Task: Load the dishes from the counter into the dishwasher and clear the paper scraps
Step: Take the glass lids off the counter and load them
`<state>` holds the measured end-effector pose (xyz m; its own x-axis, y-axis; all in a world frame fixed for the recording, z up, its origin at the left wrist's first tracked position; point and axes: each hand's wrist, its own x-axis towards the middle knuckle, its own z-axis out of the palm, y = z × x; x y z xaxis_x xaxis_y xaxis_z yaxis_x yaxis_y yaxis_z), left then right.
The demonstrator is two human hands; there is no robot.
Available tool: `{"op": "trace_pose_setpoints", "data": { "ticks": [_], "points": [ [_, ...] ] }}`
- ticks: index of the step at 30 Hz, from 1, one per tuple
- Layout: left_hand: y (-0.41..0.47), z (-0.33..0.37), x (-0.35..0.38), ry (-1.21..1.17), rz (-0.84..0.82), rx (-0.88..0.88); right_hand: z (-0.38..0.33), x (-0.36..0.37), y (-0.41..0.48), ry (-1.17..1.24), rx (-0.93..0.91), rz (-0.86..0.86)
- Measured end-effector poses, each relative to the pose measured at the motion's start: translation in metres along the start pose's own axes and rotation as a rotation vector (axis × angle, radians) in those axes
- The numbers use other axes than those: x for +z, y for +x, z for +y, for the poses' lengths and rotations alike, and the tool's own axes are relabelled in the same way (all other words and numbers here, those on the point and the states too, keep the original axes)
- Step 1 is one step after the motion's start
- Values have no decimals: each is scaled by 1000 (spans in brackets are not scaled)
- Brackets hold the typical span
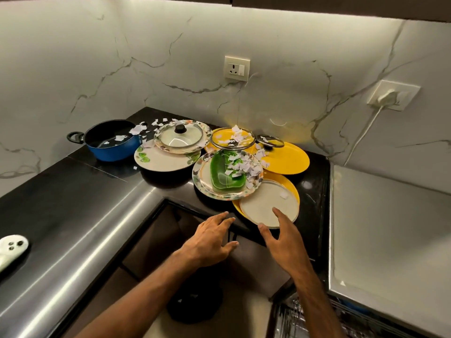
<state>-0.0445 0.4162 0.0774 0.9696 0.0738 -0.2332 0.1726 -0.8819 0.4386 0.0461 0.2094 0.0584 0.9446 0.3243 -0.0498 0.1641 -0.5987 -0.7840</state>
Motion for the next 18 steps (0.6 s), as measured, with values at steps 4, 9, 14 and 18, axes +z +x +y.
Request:
{"op": "trace_pose_setpoints", "data": {
  "ticks": [4, 9, 14, 18],
  "points": [
    [25, -6, -5, -33, -27, -15, -8, 7, 30, -16, -12, -3],
    [54, -32, -9, -94, -56, -62, -17, 26, 61, -33, -9, -33],
    [88, -69, -30, -75, -46, -37, -40, 46, 96, -71, -17, -26],
    [119, -105, -60, -51, -25, -19, -66, 72, 132, -96, -17, -43]
  ]
}}
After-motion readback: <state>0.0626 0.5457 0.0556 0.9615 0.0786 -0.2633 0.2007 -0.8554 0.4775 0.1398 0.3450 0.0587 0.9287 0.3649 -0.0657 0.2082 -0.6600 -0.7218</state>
